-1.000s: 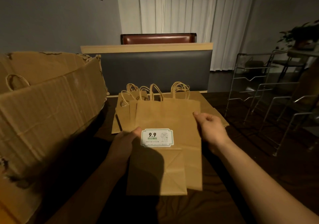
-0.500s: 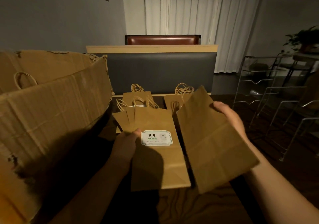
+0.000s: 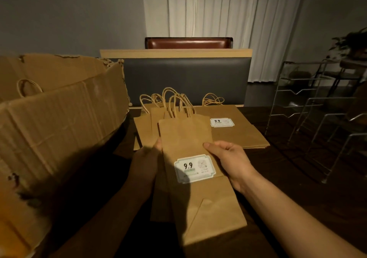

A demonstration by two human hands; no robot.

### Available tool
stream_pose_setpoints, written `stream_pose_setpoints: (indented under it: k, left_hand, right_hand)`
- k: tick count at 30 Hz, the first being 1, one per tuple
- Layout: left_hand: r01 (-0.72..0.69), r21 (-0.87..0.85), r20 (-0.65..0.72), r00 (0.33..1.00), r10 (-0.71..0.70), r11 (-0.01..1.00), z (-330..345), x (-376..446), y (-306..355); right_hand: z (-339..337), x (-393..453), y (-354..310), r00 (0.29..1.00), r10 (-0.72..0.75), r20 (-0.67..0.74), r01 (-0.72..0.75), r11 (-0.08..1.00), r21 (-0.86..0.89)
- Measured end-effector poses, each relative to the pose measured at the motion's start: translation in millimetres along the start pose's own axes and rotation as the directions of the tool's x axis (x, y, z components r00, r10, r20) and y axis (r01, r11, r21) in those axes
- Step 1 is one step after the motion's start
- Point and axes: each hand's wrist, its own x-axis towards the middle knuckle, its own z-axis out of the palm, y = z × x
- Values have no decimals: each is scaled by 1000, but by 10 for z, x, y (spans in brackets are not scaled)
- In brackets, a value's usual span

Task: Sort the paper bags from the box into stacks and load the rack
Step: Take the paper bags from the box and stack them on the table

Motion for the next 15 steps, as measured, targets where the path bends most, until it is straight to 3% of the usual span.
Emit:
stream_pose_setpoints:
  k: [4,8,12,15]
  left_hand:
    - [46,-59,-19,999,-48,997,12,22,36]
    - [80,-20,85,993,-78,997,-17,-20,124]
    - [85,-72,97,992,-78,994,-33,-7,44]
    - [52,-30,144,989,-47,998,-2,-18,6]
  right_hand:
    - [-166,87,-82,979,7,-203,27,986,163]
    - [-435,143,-182,962,12,-272,90,929,359]
    - [-460,87,-227,982,53,-182,27,912,409]
    - [-245,48,-116,993,116,24,-119,951,285]
